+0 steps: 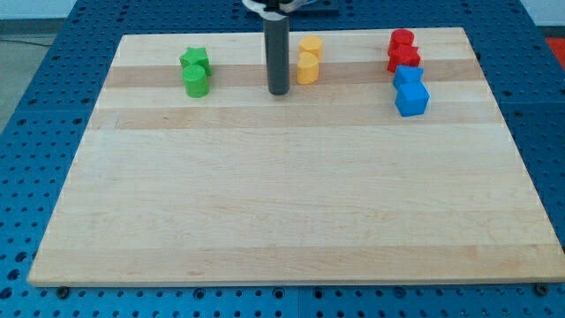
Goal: Push the green circle to the bottom of the yellow heart
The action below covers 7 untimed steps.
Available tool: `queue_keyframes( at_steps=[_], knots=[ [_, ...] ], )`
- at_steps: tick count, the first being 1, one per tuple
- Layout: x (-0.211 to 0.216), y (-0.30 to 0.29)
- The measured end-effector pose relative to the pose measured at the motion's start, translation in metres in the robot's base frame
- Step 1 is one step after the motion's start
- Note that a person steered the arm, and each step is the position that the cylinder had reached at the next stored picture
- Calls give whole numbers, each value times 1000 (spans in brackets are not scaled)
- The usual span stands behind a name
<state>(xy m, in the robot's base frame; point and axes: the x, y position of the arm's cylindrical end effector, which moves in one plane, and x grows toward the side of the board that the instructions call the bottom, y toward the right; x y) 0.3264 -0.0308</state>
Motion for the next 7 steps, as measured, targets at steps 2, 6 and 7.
queue_keyframes(
  at_steps=[2, 6, 7],
  knots=[
    [-12, 21],
    [27, 9],
    [66, -52]
  ],
)
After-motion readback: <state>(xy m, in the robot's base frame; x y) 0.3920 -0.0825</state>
